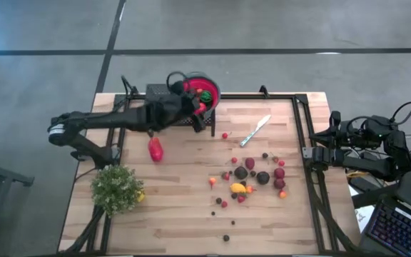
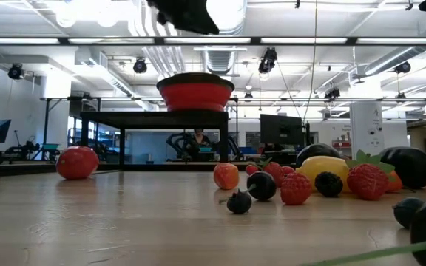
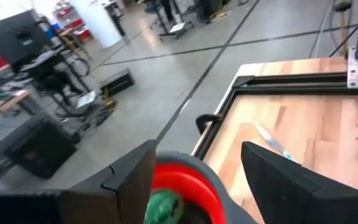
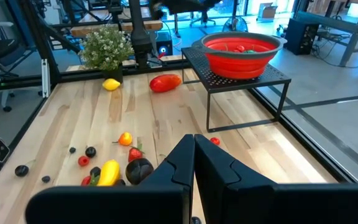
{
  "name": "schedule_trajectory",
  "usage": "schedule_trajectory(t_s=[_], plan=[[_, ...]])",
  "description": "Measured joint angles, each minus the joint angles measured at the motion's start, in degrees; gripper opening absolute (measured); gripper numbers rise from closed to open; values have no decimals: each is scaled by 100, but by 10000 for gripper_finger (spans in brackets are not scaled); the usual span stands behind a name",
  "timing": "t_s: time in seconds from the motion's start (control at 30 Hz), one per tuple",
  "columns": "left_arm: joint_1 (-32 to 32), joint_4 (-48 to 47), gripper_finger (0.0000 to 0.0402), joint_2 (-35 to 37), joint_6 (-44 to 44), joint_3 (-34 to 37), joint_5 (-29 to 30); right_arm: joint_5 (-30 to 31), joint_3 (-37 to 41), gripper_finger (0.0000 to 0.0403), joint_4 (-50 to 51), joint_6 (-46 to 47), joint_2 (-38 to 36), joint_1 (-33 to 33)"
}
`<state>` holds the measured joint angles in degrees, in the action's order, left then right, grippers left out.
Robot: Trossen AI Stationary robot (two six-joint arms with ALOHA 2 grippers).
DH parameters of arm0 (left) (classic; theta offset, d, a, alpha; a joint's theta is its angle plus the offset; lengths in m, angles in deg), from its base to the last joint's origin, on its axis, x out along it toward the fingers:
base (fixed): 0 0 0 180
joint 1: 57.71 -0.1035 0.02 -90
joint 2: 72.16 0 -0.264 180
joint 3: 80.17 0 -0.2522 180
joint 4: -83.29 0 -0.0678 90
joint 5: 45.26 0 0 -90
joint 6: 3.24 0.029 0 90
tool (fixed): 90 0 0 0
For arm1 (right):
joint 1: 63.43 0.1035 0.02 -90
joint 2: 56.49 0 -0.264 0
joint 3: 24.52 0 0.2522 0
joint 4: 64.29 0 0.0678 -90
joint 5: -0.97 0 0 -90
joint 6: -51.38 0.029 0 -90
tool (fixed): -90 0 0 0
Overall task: Pick & Place Fruit
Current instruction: Put the yellow lemon into the red gray strainer bowl on the shelf
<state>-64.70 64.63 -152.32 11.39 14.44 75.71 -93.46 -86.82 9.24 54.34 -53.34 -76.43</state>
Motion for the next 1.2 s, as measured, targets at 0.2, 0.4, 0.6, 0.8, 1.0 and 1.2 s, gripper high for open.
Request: schedule_trajectory(t_s=[0.2,0.4,0.6,0.8,1.0,1.2], plan=[[1493,-664,223,-3,22,65,2504,-1,0,8,0,-10,0,0],[2537,-1486,220,-13,-1627,66,3423,0,1,8,0,-4,0,0],[2794,-2021,220,-15,-2443,-25,3535,-1,-1,8,2,0,1,0],[2783,-3098,220,-15,-3374,-274,2051,0,-1,8,0,-8,-1,0],[2853,-3193,220,-18,-3283,-184,-937,-2,1,8,0,-9,-1,-1],[3050,-3268,220,-138,-3701,274,-2333,0,-1,8,0,1,1,0]])
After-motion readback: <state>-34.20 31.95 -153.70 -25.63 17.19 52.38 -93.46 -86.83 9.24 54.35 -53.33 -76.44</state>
